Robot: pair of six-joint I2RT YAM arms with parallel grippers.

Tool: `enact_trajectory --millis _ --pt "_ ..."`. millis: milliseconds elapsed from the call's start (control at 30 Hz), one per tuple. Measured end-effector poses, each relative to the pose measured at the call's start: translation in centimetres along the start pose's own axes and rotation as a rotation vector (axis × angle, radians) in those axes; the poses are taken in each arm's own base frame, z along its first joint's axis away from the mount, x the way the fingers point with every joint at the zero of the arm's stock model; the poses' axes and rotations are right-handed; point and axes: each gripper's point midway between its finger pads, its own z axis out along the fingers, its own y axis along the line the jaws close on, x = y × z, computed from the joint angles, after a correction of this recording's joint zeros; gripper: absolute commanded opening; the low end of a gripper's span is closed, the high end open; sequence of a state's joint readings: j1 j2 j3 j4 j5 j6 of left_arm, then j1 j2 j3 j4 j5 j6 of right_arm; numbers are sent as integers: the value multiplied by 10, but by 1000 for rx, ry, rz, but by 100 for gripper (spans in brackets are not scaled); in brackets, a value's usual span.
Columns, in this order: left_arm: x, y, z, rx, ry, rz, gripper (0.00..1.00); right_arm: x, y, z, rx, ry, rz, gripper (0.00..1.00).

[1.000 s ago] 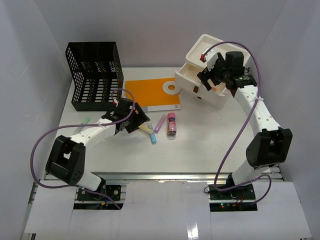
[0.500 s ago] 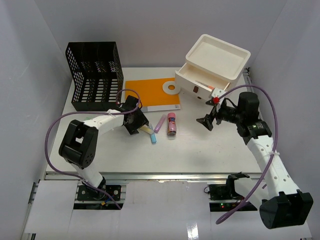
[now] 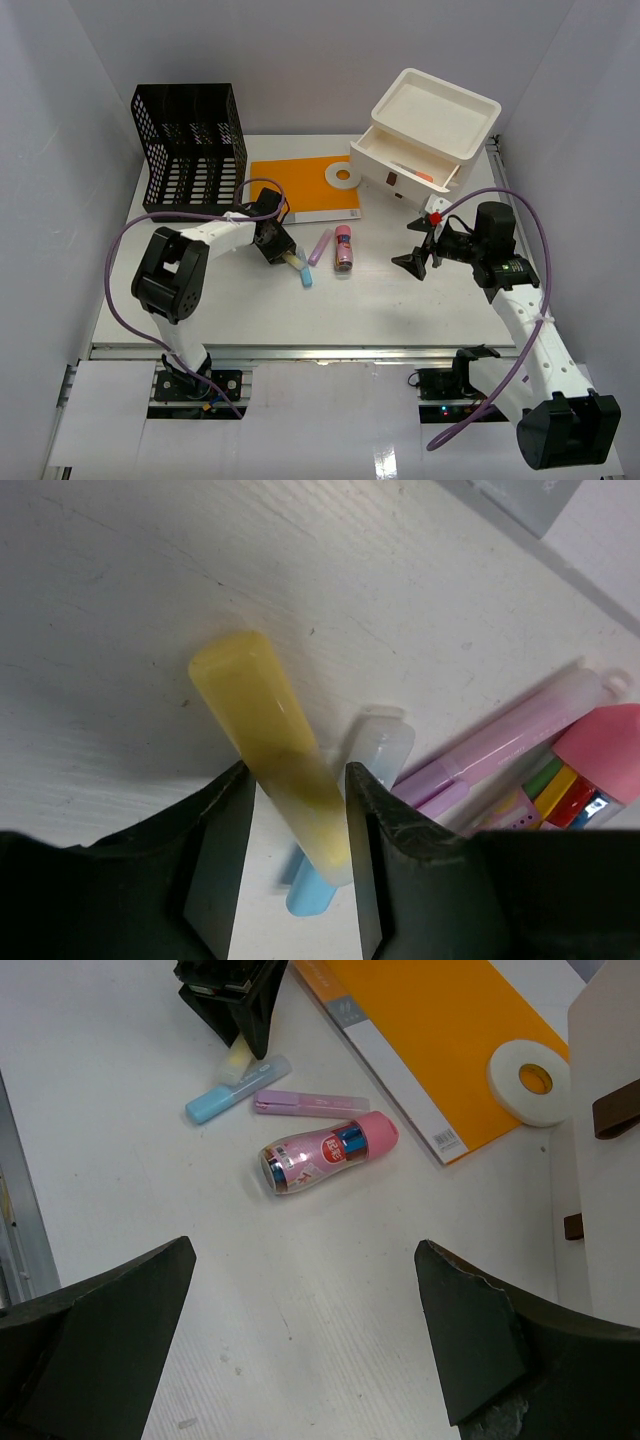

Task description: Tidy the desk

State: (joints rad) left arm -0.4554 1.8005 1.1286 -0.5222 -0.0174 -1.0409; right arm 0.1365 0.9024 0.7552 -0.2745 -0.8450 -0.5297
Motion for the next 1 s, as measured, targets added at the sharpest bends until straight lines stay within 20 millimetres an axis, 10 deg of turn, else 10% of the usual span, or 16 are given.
enact_trajectory --millis 567,1000 --pt "-1 -8 -27 68 -21 58 3 7 11 7 -90 -17 54 97" --pt "35 -91 -99 592 38 294 0 -4 17 38 -292 19 446 95"
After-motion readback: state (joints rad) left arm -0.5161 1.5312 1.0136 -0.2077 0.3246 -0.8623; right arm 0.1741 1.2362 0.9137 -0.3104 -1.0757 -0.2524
